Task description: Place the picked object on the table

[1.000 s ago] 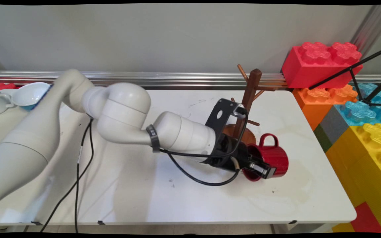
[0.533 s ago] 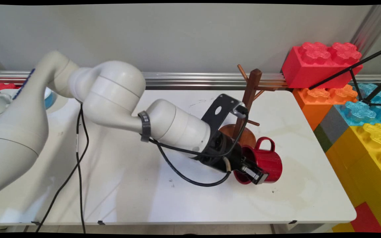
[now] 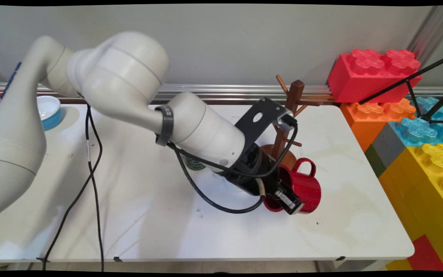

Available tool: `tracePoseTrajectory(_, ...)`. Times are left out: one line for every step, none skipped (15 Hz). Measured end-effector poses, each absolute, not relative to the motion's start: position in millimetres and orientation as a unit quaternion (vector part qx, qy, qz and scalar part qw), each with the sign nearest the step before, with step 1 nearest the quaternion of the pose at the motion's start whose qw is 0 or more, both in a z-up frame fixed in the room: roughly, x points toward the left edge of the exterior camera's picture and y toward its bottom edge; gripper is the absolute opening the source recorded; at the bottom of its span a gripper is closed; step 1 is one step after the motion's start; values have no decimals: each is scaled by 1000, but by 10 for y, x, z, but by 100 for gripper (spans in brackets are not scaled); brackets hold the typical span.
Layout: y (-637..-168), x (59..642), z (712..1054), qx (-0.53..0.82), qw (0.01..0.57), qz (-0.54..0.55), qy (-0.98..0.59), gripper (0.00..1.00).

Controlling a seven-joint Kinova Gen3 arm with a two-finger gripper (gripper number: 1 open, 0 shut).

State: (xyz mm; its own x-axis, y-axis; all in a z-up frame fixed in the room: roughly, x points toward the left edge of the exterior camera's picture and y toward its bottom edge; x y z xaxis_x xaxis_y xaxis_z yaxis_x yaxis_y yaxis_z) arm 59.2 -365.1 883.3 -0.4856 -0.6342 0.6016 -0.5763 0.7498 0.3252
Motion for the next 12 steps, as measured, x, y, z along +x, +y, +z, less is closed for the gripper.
tracePoseTrajectory(-3644, 589, 8915, 346, 355, -35, -868, 0)
tracePoseTrajectory(-3633, 591, 8994, 340, 345, -31, -874, 0)
tracePoseTrajectory(-3623, 597, 9059, 335, 335, -28, -880, 0)
tracePoseTrajectory(-3612, 603, 9101, 332, 328, -26, -884, 0)
tracePoseTrajectory(-3594, 617, 9167, 326, 316, -22, -891, 0)
tracePoseTrajectory(-3577, 634, 9219, 321, 304, -19, -897, 0)
tracePoseTrajectory(-3553, 656, 9273, 316, 289, -16, -904, 0)
tracePoseTrajectory(-3534, 674, 9313, 311, 277, -13, -909, 0)
tracePoseTrajectory(-3520, 686, 9336, 308, 268, -12, -913, 0)
tracePoseTrajectory(-3502, 704, 9363, 305, 257, -10, -917, 0)
tracePoseTrajectory(-3472, 742, 9393, 301, 237, -6, -924, 0)
tracePoseTrajectory(-3445, 780, 9409, 297, 219, -3, -929, 0)
